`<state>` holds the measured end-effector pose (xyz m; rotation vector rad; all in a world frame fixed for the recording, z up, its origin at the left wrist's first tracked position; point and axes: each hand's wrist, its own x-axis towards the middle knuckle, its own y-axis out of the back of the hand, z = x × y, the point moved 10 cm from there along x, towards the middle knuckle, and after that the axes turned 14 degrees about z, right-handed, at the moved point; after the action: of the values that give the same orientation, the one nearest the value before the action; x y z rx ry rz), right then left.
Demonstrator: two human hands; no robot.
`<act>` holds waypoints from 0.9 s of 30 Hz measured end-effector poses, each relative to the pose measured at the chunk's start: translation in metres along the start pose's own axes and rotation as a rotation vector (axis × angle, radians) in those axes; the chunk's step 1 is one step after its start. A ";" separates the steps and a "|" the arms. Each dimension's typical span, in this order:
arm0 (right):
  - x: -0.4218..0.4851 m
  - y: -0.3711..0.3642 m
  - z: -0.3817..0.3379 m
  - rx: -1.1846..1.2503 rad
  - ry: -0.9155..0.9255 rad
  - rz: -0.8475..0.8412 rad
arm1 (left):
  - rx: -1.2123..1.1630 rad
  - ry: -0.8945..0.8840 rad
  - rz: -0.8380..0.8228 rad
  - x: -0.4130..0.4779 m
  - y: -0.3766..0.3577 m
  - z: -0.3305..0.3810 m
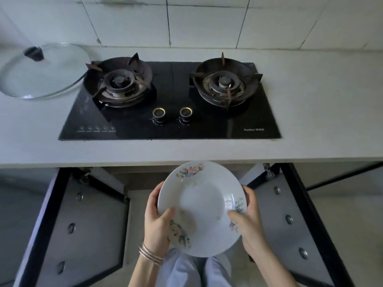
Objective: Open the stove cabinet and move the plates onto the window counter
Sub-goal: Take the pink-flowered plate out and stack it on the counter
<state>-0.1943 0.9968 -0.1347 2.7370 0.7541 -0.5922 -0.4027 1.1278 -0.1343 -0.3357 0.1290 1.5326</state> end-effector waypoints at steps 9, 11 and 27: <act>-0.062 -0.034 -0.091 -0.051 0.167 -0.265 | -0.022 -0.087 0.171 -0.049 0.042 0.107; -0.073 -0.048 -0.098 -0.071 0.202 -0.346 | -0.041 -0.126 0.242 -0.063 0.057 0.121; -0.273 -0.205 -0.039 -0.391 0.315 -1.201 | -0.233 -0.165 1.156 -0.248 0.280 0.106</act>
<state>-0.5060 1.0627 -0.0044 1.7836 2.2962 -0.1296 -0.7040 0.9228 0.0007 -0.3286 -0.0003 2.7254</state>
